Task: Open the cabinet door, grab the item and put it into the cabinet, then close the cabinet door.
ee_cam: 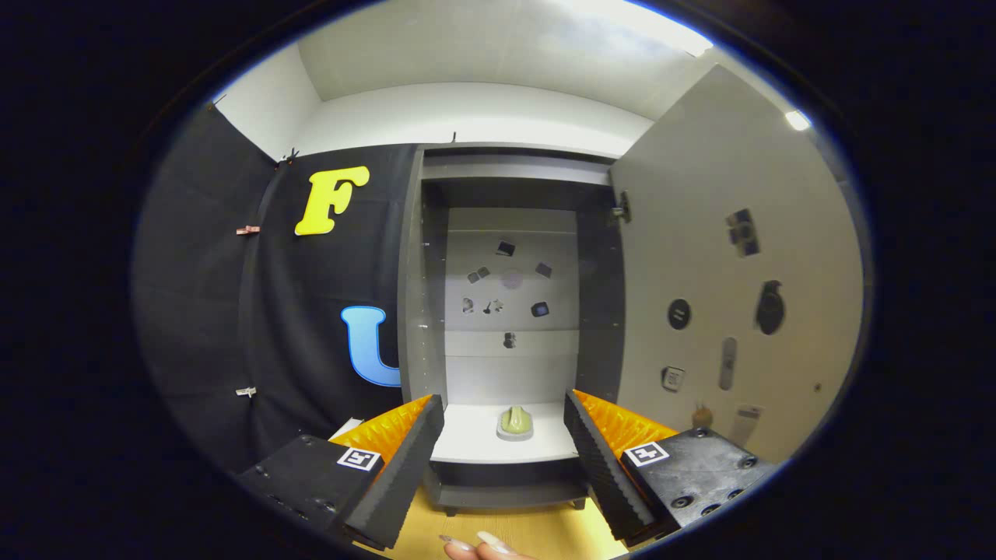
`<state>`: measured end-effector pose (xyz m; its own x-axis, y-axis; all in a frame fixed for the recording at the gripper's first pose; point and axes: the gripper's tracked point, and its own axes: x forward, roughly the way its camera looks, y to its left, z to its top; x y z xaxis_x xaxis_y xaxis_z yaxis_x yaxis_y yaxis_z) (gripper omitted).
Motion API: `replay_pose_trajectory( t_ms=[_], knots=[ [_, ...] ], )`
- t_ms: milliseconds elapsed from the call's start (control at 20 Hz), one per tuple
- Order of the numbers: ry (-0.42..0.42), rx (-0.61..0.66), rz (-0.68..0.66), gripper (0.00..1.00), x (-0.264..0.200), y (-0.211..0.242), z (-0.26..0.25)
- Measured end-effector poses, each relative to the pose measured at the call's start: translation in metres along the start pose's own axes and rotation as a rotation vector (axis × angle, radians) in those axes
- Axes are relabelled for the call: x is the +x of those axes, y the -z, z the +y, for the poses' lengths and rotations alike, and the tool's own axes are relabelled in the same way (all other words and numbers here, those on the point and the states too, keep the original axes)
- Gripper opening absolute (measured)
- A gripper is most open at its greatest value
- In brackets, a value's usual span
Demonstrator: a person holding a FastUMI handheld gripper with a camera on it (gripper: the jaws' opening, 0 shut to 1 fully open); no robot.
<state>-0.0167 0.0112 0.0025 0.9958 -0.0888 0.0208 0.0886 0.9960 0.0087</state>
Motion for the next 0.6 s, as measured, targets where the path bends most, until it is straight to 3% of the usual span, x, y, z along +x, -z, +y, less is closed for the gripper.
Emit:
replay_pose_trajectory(
  t_ms=[350, 600],
  knots=[
    [0.253, 0.050, 0.010, 0.98, -0.086, -0.003, -0.112],
    [0.360, 0.003, 0.027, 0.97, -0.133, -0.005, -0.206]
  ],
)
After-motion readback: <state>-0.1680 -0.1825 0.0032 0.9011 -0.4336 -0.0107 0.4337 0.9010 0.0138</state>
